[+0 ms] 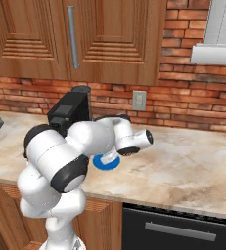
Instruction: Take a sugar cube from the saucer and place it inside the coffee. Then, grab milk from the fridge and place it next to the coffee on the counter to sweeten the coffee.
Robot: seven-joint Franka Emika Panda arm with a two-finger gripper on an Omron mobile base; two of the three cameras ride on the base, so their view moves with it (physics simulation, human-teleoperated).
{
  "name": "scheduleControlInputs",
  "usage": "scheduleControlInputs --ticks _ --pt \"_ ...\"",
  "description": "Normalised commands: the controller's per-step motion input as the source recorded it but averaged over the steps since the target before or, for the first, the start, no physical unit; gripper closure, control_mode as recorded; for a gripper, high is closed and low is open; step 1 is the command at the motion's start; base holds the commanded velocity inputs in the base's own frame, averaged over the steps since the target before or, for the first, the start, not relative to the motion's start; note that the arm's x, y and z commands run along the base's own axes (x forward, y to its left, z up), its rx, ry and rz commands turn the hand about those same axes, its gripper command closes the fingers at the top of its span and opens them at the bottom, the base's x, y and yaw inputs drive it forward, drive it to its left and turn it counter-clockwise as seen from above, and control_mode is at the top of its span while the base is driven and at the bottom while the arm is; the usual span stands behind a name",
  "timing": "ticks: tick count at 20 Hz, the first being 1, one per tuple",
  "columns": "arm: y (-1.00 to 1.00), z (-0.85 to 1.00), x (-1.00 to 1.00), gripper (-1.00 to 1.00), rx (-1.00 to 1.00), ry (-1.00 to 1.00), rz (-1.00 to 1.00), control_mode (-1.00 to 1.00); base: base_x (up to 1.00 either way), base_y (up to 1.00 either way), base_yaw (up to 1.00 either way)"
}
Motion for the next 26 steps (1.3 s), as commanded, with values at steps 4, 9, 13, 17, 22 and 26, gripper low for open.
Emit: scheduleControlInputs --ticks 4,9,13,17,22,26 --pt "0.2 -0.23 0.36 -1.0 0.0 0.0 0.0 -1.0 0.0 0.0 0.0" --pt "0.08 -0.31 0.28 -1.0 0.0 0.0 0.0 -1.0 0.0 0.0 0.0" --pt "0.0 -0.26 0.19 -1.0 0.0 0.0 0.0 -1.0 0.0 0.0 0.0" --pt "0.0 -0.14 0.12 -1.0 0.0 0.0 0.0 -1.0 0.0 0.0 0.0" --pt "0.0 -0.16 0.15 -1.0 0.0 0.0 0.0 -1.0 0.0 0.0 0.0" --pt "0.0 -0.15 0.13 1.0 0.0 0.0 0.0 -1.0 0.0 0.0 0.0"
